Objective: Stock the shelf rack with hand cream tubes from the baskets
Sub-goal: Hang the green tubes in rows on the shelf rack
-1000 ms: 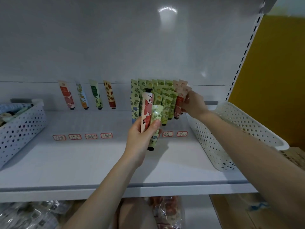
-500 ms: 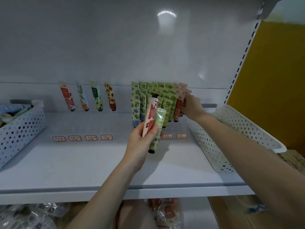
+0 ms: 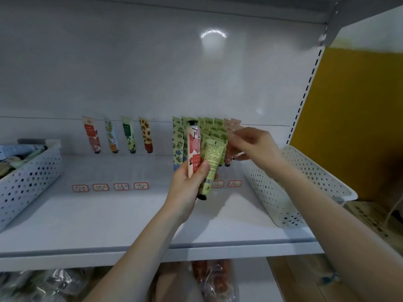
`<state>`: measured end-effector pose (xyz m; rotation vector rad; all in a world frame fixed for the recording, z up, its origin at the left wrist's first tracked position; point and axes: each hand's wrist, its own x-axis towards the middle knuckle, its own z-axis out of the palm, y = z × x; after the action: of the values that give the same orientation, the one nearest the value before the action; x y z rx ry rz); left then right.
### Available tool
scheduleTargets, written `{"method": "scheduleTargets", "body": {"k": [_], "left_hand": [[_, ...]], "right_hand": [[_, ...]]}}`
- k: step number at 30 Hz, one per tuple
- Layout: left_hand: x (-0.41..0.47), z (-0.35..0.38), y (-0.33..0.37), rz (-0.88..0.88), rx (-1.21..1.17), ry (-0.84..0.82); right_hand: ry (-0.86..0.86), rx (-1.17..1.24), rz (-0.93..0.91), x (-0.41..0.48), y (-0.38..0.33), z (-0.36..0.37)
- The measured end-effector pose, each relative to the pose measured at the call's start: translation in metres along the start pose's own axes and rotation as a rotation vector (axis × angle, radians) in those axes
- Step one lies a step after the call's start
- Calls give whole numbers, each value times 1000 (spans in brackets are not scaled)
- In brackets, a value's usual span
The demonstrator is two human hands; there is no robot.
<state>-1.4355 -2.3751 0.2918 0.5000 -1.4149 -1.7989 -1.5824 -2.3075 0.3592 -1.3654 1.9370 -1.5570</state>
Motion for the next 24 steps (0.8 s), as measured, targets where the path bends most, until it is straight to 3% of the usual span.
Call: {"method": "scheduleTargets", "body": {"k": [4, 13, 18, 24], "left_hand": [[-8, 9, 5, 13, -34, -27], [-27, -2, 13, -116, -152, -142], [-23, 6, 11, -13, -99, 3], [-19, 12, -2, 33, 14, 2]], "right_hand": [[-165, 26, -15, -16, -9, 13], [-238, 574, 151, -18, -12, -3], [-107, 397, 175, -25, -5, 2], [-23, 232, 193, -20, 1, 7]]}}
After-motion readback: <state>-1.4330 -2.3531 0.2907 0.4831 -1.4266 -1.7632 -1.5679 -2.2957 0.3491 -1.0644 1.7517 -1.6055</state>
